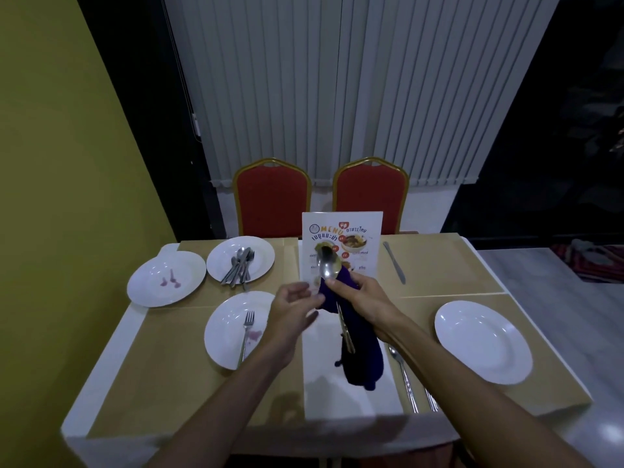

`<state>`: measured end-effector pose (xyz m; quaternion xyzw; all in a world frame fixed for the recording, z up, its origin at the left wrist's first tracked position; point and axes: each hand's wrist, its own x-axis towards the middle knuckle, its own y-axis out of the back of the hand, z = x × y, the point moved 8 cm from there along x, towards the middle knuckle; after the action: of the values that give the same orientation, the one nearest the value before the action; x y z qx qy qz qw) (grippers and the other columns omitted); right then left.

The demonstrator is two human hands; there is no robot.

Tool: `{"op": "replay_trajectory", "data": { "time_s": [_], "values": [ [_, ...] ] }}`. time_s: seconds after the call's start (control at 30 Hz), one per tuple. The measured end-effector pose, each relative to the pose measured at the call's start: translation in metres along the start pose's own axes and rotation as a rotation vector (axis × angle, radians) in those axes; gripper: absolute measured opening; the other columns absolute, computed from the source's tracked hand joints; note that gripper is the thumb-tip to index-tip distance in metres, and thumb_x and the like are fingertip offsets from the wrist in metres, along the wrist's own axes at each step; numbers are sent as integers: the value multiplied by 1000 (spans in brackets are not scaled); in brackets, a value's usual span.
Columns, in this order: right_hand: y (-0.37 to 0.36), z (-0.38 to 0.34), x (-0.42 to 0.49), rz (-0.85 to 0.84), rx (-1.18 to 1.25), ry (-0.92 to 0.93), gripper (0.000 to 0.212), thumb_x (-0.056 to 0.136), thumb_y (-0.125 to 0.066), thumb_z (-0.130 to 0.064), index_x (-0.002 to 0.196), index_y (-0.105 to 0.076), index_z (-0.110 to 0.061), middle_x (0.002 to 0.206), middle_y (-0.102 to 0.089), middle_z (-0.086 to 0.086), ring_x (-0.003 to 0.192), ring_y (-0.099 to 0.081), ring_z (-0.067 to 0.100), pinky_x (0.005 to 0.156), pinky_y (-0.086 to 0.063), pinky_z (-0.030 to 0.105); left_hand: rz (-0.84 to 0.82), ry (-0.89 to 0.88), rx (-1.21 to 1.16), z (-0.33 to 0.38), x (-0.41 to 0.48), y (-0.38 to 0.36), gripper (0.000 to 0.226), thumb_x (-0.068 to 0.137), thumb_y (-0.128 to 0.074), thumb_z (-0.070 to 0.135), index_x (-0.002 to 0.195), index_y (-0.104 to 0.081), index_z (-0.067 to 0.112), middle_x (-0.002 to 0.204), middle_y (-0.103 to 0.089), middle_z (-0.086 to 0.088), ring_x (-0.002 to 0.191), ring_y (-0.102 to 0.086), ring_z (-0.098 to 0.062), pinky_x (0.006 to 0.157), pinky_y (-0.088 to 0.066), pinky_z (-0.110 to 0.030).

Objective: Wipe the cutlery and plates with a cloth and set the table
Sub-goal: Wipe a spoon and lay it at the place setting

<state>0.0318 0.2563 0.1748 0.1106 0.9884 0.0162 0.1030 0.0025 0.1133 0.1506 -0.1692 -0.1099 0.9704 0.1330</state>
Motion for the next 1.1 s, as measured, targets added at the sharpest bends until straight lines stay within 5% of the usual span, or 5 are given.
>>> {"op": "replay_trajectory", "data": {
  "time_s": [0.17, 0.43, 0.63, 0.83, 1.1],
  "values": [
    [3, -2, -1, -2, -128, 23, 19, 92, -69, -30, 105, -66, -16, 86, -71, -1, 70, -66, 6, 57, -48, 13, 97, -95, 143, 21, 24, -5, 5, 83, -75, 16, 85, -71, 14, 89, -68, -1, 88, -63, -17, 71, -48, -26],
    [20, 41, -13, 27, -167, -39, 16, 90, -70, -33, 100, -64, -22, 83, -69, 3, 69, -65, 16, 63, -51, 28, 217, -113, 127, 16, 47, -25, 8, 85, -71, 12, 80, -71, 18, 86, -70, 3, 84, -63, -15, 71, -47, -24],
    [56, 40, -6, 152, -284, 13, 12, 91, -69, -35, 92, -57, -32, 77, -62, -12, 67, -59, 5, 59, -42, 16, 65, 33, 208, -13, 54, -62, 10, 85, -73, 25, 88, -72, 15, 82, -68, 8, 80, -58, -9, 73, -43, -27],
    [103, 69, -3, 209, -250, -65, 24, 85, -71, -43, 94, -62, -22, 84, -70, 2, 71, -64, 15, 69, -53, 33, 91, 124, 149, -24, 81, -119, 13, 91, -65, 22, 83, -67, 12, 77, -64, -1, 73, -57, -16, 78, -47, -32],
    [249, 107, 19, 381, -292, -160, 22, 87, -73, -34, 97, -63, -17, 89, -71, 2, 80, -67, 17, 67, -51, 28, -164, -51, 365, -31, 155, -241, 20, 103, -43, 23, 90, -57, 17, 80, -59, 2, 71, -54, -13, 61, -40, -21]
  ]
}}
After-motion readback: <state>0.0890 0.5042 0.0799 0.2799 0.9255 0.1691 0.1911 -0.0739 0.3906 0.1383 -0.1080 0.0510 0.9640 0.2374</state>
